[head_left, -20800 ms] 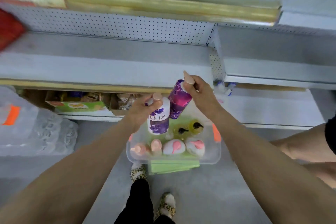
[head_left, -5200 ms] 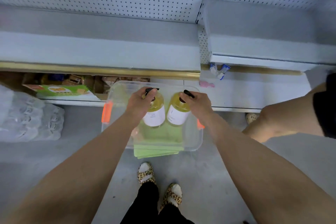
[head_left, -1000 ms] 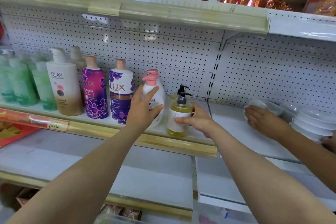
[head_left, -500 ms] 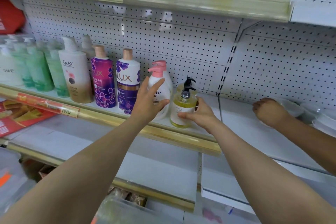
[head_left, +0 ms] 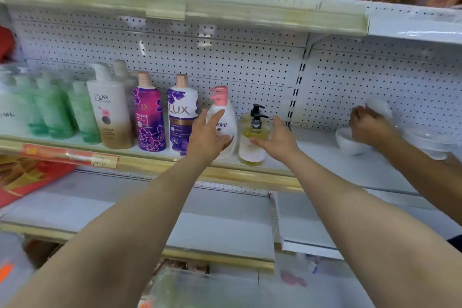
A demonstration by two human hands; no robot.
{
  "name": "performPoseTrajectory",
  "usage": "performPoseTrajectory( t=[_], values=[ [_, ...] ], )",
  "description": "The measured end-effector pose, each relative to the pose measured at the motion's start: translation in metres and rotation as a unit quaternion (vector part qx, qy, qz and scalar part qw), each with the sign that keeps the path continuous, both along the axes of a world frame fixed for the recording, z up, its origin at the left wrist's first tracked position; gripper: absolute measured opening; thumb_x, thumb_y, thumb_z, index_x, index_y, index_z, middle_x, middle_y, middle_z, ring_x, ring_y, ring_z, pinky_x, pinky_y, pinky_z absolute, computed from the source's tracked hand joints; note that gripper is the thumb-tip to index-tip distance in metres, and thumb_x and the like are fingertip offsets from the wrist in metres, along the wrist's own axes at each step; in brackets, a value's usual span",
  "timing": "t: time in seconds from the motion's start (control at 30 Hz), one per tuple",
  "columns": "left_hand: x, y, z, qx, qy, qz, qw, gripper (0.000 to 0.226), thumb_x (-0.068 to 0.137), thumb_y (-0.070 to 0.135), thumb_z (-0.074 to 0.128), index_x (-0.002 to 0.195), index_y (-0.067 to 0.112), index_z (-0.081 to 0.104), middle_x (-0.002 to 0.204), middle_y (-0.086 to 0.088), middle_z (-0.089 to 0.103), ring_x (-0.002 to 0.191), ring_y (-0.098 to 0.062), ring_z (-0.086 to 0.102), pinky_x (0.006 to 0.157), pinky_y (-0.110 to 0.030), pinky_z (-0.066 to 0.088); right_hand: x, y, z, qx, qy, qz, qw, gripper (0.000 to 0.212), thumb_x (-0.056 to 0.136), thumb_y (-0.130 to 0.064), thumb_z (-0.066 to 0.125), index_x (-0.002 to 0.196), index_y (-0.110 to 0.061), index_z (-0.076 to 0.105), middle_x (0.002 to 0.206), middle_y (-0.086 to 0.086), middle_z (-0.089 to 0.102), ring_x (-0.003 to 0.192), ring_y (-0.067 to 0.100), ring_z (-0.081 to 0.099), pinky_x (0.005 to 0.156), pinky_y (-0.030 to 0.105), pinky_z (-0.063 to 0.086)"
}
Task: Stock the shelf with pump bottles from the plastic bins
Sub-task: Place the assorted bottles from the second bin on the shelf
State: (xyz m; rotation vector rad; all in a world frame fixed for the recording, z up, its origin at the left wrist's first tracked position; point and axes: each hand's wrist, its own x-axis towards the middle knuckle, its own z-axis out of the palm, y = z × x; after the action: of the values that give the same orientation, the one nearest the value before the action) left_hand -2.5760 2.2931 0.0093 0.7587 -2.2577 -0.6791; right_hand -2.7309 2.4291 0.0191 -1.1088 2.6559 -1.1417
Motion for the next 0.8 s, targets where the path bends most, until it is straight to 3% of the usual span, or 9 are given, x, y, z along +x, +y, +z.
performPoseTrajectory(
  t=[0.07, 0.2, 0.4, 0.5, 0.8],
  values=[
    [0.017, -0.001, 0.007, -0.007, -0.006, 0.01, 1.0, 0.073, 0.089, 0.023, 0.071, 0.152, 0.029, 0.035, 0.162, -0.014, 0.016, 0.149, -0.031, 0.014, 0.117, -0.044, 0.026, 0.015, 0.005, 0.013, 0.018, 0.037, -0.007, 0.999, 0.098, 0.079, -0.046, 0.078, 0.155, -0.018, 0.022, 0.156, 0.011, 0.032, 0.139, 0.032, 0.038, 0.108, 0.039, 0.036],
    [0.057, 0.0, 0.02, -0.049, -0.022, 0.026, 0.998, 0.073, 0.089, 0.022, 0.069, 0.152, 0.031, 0.032, 0.158, -0.016, 0.027, 0.145, -0.035, 0.023, 0.112, -0.047, 0.031, 0.056, 0.011, 0.032, 0.012, 0.115, 0.0, 0.993, 0.083, 0.082, -0.048, 0.073, 0.151, -0.028, 0.031, 0.145, 0.012, 0.044, 0.13, 0.032, 0.046, 0.101, 0.039, 0.042],
    [0.114, 0.009, 0.006, -0.031, -0.02, 0.019, 0.999, 0.066, 0.09, 0.027, 0.067, 0.149, 0.023, 0.038, 0.149, -0.013, 0.039, 0.136, -0.037, 0.033, 0.107, -0.049, 0.038, 0.121, 0.015, 0.026, 0.043, 0.14, 0.015, 0.989, 0.077, 0.084, -0.051, 0.069, 0.148, -0.023, 0.037, 0.146, 0.01, 0.046, 0.137, 0.031, 0.04, 0.104, 0.041, 0.041],
    [0.137, 0.012, -0.015, -0.006, -0.048, 0.027, 0.998, 0.064, 0.094, 0.031, 0.06, 0.151, 0.023, 0.034, 0.155, -0.014, 0.03, 0.141, -0.037, 0.027, 0.11, -0.05, 0.035, 0.145, 0.016, 0.006, 0.067, 0.116, 0.022, 0.991, 0.079, 0.085, -0.052, 0.068, 0.15, -0.024, 0.034, 0.15, 0.008, 0.044, 0.14, 0.028, 0.036, 0.105, 0.041, 0.04],
    [0.184, 0.021, -0.1, 0.076, -0.11, 0.026, 0.991, 0.059, 0.097, 0.038, 0.054, 0.151, 0.023, 0.036, 0.157, -0.017, 0.028, 0.144, -0.036, 0.024, 0.11, -0.051, 0.033, 0.179, 0.022, -0.077, 0.136, 0.045, 0.007, 0.99, 0.082, 0.083, -0.057, 0.068, 0.149, -0.021, 0.035, 0.147, 0.009, 0.042, 0.136, 0.028, 0.041, 0.102, 0.04, 0.04]
  ],
)
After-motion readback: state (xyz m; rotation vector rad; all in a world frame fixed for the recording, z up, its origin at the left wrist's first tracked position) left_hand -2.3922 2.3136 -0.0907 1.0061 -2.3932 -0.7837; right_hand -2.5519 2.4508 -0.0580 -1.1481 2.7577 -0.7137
